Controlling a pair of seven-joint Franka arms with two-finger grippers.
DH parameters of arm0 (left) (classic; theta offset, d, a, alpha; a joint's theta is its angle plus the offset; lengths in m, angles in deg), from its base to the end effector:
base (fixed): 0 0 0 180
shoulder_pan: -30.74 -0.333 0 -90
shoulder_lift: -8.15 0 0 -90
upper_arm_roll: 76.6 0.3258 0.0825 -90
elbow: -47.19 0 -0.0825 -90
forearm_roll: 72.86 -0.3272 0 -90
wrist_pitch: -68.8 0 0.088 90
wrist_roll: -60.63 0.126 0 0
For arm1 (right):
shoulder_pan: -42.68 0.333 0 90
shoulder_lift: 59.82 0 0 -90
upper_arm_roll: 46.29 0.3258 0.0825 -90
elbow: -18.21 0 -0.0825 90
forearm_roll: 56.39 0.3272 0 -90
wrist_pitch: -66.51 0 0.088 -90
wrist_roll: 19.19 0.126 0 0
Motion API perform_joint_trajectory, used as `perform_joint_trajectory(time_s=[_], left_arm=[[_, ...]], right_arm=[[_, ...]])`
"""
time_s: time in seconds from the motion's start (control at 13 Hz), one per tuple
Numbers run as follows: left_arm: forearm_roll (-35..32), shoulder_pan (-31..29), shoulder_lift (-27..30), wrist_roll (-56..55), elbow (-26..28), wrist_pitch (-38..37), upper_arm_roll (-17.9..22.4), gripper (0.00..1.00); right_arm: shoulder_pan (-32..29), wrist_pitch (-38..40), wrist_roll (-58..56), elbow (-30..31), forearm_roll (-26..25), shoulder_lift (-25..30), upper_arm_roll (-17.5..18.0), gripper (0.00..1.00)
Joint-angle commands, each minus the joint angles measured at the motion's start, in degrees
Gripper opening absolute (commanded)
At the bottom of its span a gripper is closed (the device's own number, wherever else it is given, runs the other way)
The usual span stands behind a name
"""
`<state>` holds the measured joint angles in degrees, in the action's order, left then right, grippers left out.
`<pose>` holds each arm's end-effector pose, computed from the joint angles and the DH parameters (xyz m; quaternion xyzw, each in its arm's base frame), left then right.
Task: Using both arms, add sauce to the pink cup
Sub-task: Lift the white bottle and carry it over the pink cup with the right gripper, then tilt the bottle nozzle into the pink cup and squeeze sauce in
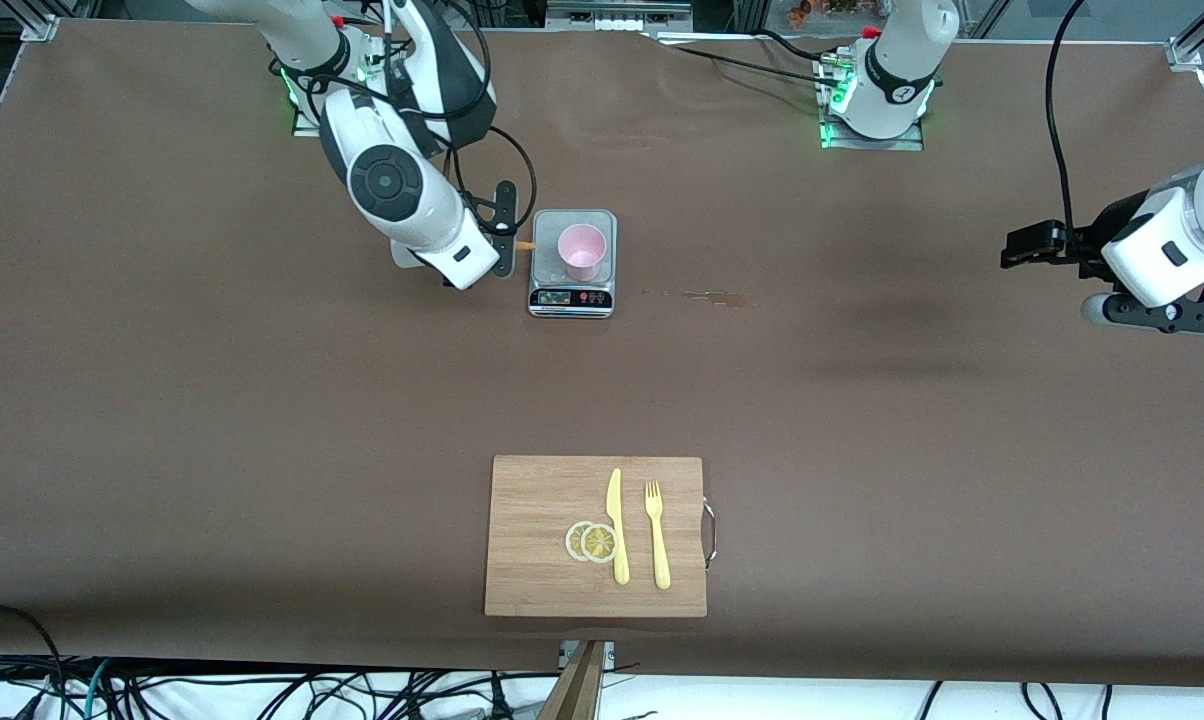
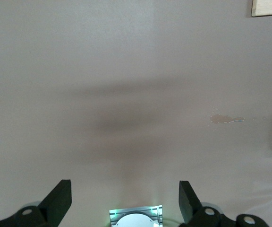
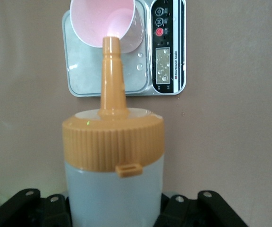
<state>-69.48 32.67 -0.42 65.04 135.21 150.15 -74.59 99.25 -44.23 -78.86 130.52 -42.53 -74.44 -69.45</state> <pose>0.5164 -0.0087 0.5428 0.9901 -0.0378 -0.1314 0.0320 0.4204 0.3130 0.3614 -0.7219 -0.6778 0.1112 0.0839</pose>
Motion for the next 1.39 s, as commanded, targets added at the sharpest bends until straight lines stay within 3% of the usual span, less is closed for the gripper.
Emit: perform_joint_trajectory(time_s=[0.0,0.77,1.31], left_arm=[[-0.5,-0.5,-1.0,1.4,-2.1,-1.1,-0.2,1.0],[-0.5,0.3,-1.6,1.2,-3.0,-1.1,-0.5,1.0],[-0.5,0.1,-2.1,1.4,-3.1,-1.1,-0.6,1.0]], right_arm=[[4.1,-0.6,7.2,0.5,-4.7,0.4,-0.4,0.13],[12.3,0.4,22.2,-1.4,-12.5,-2.8,-0.2,0.13],[16.0,8.3,26.0,-6.7,-18.4,-5.9,-0.2,0.13]])
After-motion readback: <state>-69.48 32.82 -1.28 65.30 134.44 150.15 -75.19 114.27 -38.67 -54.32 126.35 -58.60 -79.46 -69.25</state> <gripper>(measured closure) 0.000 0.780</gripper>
